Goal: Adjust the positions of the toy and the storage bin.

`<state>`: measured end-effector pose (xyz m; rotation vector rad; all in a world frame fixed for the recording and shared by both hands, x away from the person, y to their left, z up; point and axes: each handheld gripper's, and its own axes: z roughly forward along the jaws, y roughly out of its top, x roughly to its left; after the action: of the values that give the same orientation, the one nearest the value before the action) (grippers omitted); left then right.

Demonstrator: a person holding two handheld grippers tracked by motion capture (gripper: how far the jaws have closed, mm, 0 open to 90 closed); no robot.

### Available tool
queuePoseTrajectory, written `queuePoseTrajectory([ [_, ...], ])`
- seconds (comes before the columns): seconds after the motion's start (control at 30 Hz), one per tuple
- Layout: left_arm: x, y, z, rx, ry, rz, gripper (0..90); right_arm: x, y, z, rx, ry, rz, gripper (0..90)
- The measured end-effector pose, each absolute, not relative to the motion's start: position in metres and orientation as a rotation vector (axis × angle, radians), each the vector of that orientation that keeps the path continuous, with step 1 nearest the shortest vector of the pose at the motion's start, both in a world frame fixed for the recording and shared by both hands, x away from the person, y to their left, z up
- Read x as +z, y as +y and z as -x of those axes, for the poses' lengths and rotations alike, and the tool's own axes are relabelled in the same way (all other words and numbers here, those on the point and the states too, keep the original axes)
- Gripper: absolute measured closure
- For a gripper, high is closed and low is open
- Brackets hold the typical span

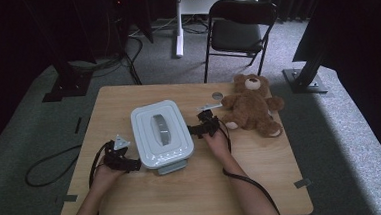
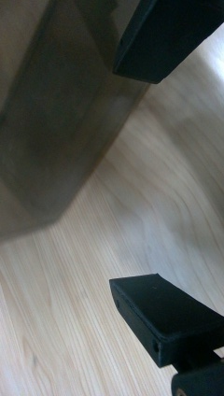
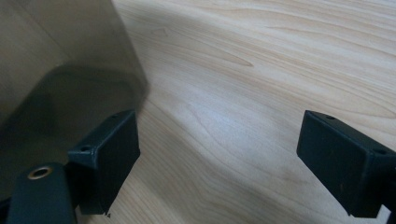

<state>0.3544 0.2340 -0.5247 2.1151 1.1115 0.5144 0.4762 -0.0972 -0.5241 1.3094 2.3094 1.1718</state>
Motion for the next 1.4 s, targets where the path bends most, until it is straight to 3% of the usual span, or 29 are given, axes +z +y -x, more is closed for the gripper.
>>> queuePoseTrajectory([
  [0.5, -0.520, 0.230, -0.371, 0.568, 1.166, -2.056, 2.2, -0.519, -0.094, -0.496, 1.163, 2.363, -1.286, 12.5],
  [1.4, -0.509, 0.199, -0.342, 0.564, 1.079, -2.185, 2.3, -0.525, -0.122, -0.458, 1.381, 2.480, -1.157, 18.2],
])
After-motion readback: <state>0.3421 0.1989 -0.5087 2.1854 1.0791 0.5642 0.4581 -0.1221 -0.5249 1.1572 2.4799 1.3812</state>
